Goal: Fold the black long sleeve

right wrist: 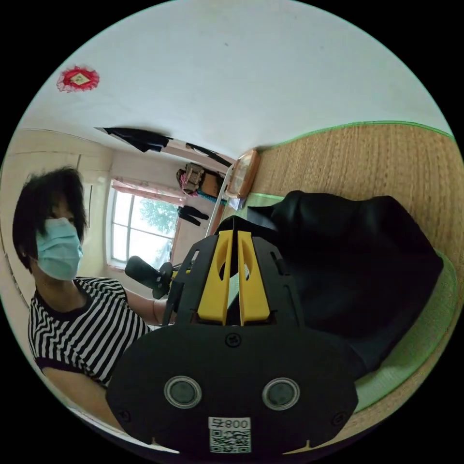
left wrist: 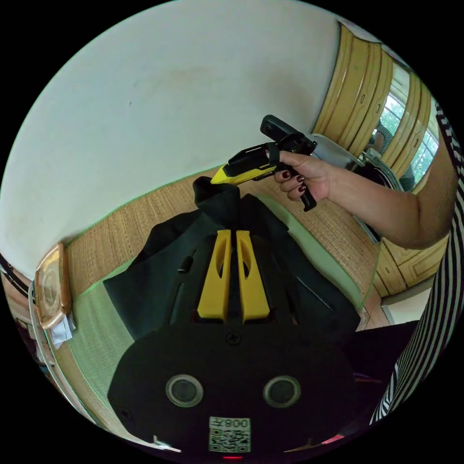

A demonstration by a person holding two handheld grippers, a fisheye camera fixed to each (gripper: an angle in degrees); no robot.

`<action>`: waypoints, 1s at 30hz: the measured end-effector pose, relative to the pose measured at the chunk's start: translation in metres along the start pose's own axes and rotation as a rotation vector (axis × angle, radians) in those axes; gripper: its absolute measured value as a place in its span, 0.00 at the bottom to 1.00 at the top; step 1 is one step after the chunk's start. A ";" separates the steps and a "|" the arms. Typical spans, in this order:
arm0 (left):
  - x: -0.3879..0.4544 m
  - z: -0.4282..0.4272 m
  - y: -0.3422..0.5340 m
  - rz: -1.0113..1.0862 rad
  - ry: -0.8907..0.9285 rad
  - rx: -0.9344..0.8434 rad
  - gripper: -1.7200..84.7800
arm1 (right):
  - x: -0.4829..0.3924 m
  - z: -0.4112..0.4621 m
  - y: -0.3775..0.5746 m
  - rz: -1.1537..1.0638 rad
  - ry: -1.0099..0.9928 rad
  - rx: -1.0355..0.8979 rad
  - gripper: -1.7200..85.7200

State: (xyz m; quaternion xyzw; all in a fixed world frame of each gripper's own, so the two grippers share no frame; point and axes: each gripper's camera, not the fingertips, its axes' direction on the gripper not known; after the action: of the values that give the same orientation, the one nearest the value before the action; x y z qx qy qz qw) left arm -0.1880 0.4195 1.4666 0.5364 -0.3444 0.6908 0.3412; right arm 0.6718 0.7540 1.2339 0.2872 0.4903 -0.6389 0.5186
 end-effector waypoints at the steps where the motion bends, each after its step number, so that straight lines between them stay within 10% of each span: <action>1: 0.010 0.006 -0.011 0.023 0.028 0.011 0.04 | -0.001 -0.017 0.012 0.005 0.018 0.025 0.04; 30: 0.098 0.239 -0.095 0.262 0.206 -0.467 0.08 | 0.094 -0.113 0.206 0.326 0.181 0.168 0.02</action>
State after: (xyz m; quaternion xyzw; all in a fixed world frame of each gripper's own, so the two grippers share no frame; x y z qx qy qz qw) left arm -0.0064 0.2787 1.6177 0.3215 -0.5240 0.6817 0.3966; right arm 0.8222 0.8265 1.0442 0.4613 0.4269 -0.5567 0.5431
